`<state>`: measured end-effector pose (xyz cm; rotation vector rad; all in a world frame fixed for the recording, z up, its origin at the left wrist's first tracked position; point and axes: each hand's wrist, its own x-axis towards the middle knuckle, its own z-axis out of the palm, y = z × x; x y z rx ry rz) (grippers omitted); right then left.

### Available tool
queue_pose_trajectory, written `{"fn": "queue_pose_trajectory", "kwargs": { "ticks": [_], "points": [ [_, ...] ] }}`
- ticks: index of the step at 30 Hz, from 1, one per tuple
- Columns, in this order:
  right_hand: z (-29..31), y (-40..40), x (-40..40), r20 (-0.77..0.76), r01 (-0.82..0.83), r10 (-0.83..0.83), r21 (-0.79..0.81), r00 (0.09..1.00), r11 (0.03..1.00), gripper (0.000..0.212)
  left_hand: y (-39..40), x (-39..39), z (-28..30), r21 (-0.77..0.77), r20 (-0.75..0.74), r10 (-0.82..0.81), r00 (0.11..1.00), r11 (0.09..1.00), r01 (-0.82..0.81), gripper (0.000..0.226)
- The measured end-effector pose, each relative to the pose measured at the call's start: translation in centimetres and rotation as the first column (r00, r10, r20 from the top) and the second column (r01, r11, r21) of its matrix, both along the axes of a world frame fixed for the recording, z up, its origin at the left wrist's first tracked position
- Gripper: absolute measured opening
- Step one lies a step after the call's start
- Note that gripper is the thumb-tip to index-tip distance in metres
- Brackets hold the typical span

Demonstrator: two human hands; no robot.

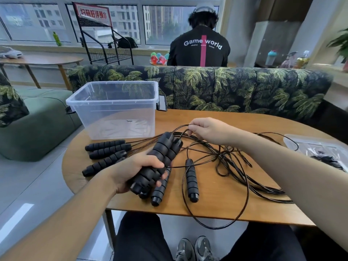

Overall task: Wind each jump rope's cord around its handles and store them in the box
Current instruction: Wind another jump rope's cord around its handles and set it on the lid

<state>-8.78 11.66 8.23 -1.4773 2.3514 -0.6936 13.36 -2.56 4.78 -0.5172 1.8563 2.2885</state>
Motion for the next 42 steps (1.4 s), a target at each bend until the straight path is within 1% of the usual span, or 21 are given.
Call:
{"fn": "queue_pose_trajectory", "kwargs": {
  "ticks": [2, 4, 5, 7, 10, 12, 14, 16, 19, 21, 23, 25, 26, 27, 30, 33, 36, 38, 40, 41, 42],
  "points": [
    [0.1, 0.2, -0.1, 0.064, -0.001, 0.000, 0.012, 0.998, 1.000, 0.030, 0.4, 0.0, -0.1, -0.044, 0.010, 0.028, 1.000, 0.999, -0.028, 0.057],
    [0.1, 0.4, -0.3, 0.130, -0.006, 0.002, 0.028, 0.991, 1.000, 0.032, 0.7, -0.1, 0.0, -0.044, 0.009, 0.017, 1.000, 0.999, -0.016, 0.057],
    [0.1, 0.5, -0.4, 0.146, -0.003, -0.002, 0.030, 0.989, 1.000, 0.032, 0.9, -0.1, 0.1, -0.053, 0.004, 0.009, 1.000, 0.999, -0.009, 0.055],
    [0.1, 0.5, -0.5, 0.151, 0.022, -0.022, 0.003, 0.988, 1.000, 0.033, 1.0, -0.6, -0.1, -0.129, -0.010, 0.026, 1.000, 0.991, -0.027, 0.050],
    [0.4, 0.5, -0.6, 0.142, 0.074, -0.067, -0.048, 0.988, 0.996, 0.033, 0.8, -1.6, -1.0, -0.324, -0.015, 0.161, 0.987, 0.933, -0.158, 0.038],
    [0.5, 0.5, -0.2, 0.163, 0.087, -0.077, -0.059, 0.984, 0.994, 0.032, 1.2, -2.3, -1.5, -0.380, -0.066, 0.283, 0.957, 0.880, -0.286, 0.029],
    [0.6, 0.2, 0.6, 0.194, 0.100, -0.080, -0.092, 0.978, 0.991, 0.030, 1.9, -3.0, -1.8, -0.338, -0.157, 0.397, 0.904, 0.839, -0.427, 0.021],
    [0.5, -0.3, 1.8, 0.204, 0.125, -0.100, -0.117, 0.974, 0.985, 0.028, 2.5, -3.9, -2.0, -0.254, -0.220, 0.486, 0.846, 0.808, -0.531, 0.020],
    [-0.1, -0.6, 3.9, 0.178, 0.115, -0.104, -0.051, 0.978, 0.992, 0.027, 2.5, -5.3, -1.9, -0.023, -0.216, 0.626, 0.750, 0.764, -0.644, 0.025],
    [-0.6, -0.5, 4.9, 0.166, 0.064, -0.059, -0.020, 0.984, 0.998, 0.022, 2.0, -5.9, -1.7, 0.111, -0.155, 0.684, 0.713, 0.729, -0.675, 0.038],
    [-0.9, -0.4, 5.8, 0.169, 0.000, 0.006, -0.031, 0.986, 1.000, 0.017, 1.8, -6.3, -1.5, 0.213, -0.113, 0.690, 0.715, 0.720, -0.660, 0.058],
    [-1.3, -0.4, 6.7, 0.154, -0.063, 0.070, -0.050, 0.986, 0.997, 0.021, 1.8, -6.8, -1.6, 0.268, -0.105, 0.685, 0.721, 0.718, -0.643, 0.070],
    [-1.6, -0.5, 7.1, 0.126, -0.072, 0.077, -0.049, 0.989, 0.996, 0.025, 1.8, -7.0, -1.6, 0.266, -0.101, 0.687, 0.720, 0.716, -0.646, 0.072],
    [-1.9, -0.5, 7.4, 0.082, -0.062, 0.066, -0.039, 0.994, 0.997, 0.029, 1.8, -7.2, -1.6, 0.252, -0.089, 0.688, 0.720, 0.715, -0.653, 0.071],
    [-2.5, -0.5, 8.1, -0.048, -0.018, 0.019, 0.012, 0.999, 1.000, 0.035, 2.0, -7.6, -1.8, 0.210, -0.041, 0.707, 0.706, 0.697, -0.685, 0.052],
    [-2.2, -0.4, 8.4, -0.091, -0.007, 0.010, 0.038, 0.996, 0.999, 0.027, 2.0, -8.1, -1.6, 0.208, -0.012, 0.755, 0.656, 0.643, -0.737, 0.041],
    [-1.7, -0.2, 7.5, -0.034, -0.063, 0.066, 0.084, 0.997, 0.994, 0.010, 0.9, -8.3, -0.6, 0.338, -0.061, 0.817, 0.574, 0.558, -0.758, 0.044],
    [-1.3, 0.1, 6.8, -0.003, -0.140, 0.142, 0.145, 0.990, 0.980, 0.013, 0.2, -7.7, 0.5, 0.432, -0.079, 0.831, 0.551, 0.527, -0.732, 0.028],
    [-1.1, 0.2, 6.3, 0.037, -0.187, 0.183, 0.176, 0.982, 0.967, 0.023, 0.0, -6.9, 1.4, 0.499, -0.088, 0.815, 0.572, 0.533, -0.683, 0.010],
    [-1.1, 0.2, 6.1, 0.063, -0.196, 0.188, 0.167, 0.980, 0.966, 0.025, 0.1, -6.5, 1.9, 0.505, -0.087, 0.808, 0.582, 0.540, -0.673, 0.007],
    [-1.1, 0.1, 5.8, 0.086, -0.200, 0.189, 0.151, 0.978, 0.968, 0.026, 0.1, -6.1, 2.2, 0.499, -0.082, 0.807, 0.585, 0.541, -0.677, 0.010]
  ]
}}
